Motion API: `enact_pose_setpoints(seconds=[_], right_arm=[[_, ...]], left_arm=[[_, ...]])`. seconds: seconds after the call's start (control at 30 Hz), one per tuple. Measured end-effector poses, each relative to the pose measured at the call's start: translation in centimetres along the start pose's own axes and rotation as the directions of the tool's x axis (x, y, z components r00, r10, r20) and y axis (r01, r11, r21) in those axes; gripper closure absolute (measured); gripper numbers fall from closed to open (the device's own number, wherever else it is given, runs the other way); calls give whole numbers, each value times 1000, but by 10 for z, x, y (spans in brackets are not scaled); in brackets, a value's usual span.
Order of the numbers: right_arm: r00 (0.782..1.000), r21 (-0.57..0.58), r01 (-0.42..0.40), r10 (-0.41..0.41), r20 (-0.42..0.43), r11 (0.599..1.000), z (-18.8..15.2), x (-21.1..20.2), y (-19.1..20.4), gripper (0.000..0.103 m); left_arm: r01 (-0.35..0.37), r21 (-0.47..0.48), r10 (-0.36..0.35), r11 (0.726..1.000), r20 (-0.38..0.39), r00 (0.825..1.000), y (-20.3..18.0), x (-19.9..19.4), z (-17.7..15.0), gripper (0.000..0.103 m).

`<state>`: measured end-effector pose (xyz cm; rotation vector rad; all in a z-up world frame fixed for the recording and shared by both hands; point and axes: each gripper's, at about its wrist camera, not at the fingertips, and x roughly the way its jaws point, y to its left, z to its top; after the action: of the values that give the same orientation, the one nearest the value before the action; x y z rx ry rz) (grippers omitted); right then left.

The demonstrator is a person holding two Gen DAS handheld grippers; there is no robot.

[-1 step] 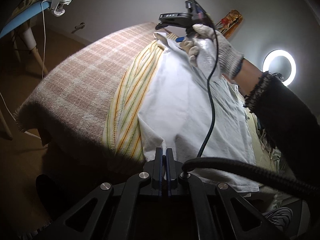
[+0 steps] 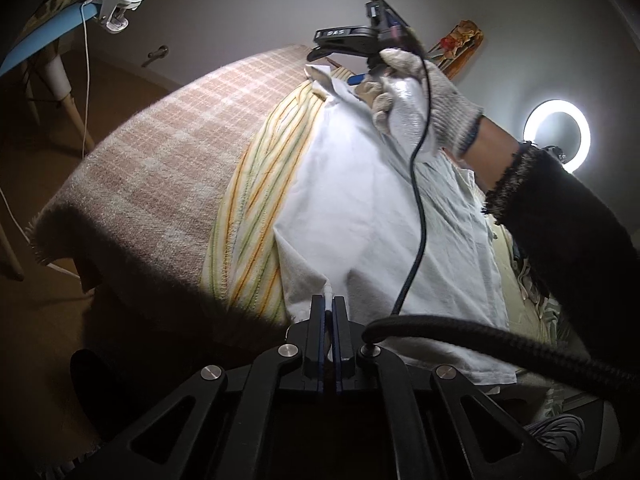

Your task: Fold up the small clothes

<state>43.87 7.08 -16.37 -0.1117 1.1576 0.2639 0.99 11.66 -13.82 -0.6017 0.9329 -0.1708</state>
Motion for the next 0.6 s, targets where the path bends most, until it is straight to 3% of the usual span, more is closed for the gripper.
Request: enact_pose_setpoints(seconds=[0.17,0.27,0.33,0.5,0.6], right_arm=[[1000,-27,22,-22,-15,999,9,12,2,14],[998,-50,52,-53,-27,997,14,18,2,21],[998,-52,54,-56,-40,997,14,21,1,30],[996,-29,61,-63,-69,998,11,26,-9,88],[998,5,40,-39,-54,999,11,20,-21,96]], left_arm=[[8,2,-8,1000,4,1000,-6,1,0,103],[12,6,-12,1000,11,1000,-9,0,-1,103],[12,13,-12,1000,13,1000,-11,0,-3,103],[18,25,-18,1000,14,1000,-12,1,-2,103],[23,40,-24,999,22,999,-15,-1,-2,103]])
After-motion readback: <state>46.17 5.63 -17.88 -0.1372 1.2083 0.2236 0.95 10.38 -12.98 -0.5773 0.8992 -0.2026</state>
